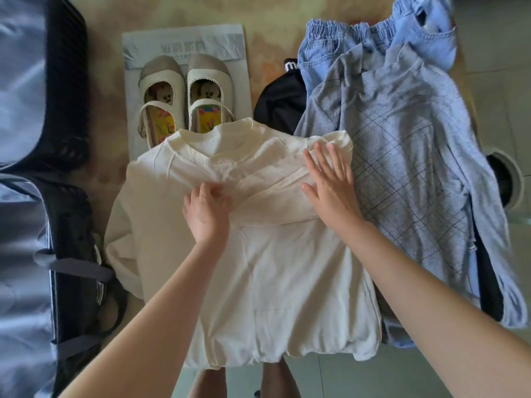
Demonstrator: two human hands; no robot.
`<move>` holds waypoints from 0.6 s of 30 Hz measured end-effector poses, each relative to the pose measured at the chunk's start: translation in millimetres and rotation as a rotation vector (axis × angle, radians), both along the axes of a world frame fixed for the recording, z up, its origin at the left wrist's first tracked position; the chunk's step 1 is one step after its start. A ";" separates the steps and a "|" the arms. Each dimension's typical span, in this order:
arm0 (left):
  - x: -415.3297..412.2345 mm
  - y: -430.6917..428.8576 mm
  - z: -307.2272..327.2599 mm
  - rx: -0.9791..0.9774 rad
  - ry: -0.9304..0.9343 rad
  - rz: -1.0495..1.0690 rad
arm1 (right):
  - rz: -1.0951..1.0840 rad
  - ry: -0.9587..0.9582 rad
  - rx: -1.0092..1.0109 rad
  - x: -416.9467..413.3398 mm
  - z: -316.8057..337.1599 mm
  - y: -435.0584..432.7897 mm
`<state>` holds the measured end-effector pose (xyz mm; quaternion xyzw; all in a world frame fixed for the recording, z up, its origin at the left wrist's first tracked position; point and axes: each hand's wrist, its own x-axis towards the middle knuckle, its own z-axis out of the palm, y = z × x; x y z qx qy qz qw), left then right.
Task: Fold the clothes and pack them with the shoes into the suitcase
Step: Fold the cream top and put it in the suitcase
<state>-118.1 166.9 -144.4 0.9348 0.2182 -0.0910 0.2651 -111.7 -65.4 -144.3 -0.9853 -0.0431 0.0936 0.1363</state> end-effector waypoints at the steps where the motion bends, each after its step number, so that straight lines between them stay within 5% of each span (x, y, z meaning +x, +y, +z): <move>1: 0.9 1.0 0.7 0.003 0.014 -0.011 | 0.015 0.003 -0.006 4.0 -0.2 1.8; 5: -4.1 2.0 0.2 -0.027 0.036 -0.031 | 0.061 0.008 -0.034 6.9 -0.3 5.2; 12: 8.6 3.5 15.3 -0.167 -0.273 0.099 | 0.097 -0.004 -0.048 -13.8 -8.6 15.1; 18: 18.9 13.8 14.1 -0.152 -0.298 0.068 | 0.024 0.083 -0.120 -21.1 -17.7 25.5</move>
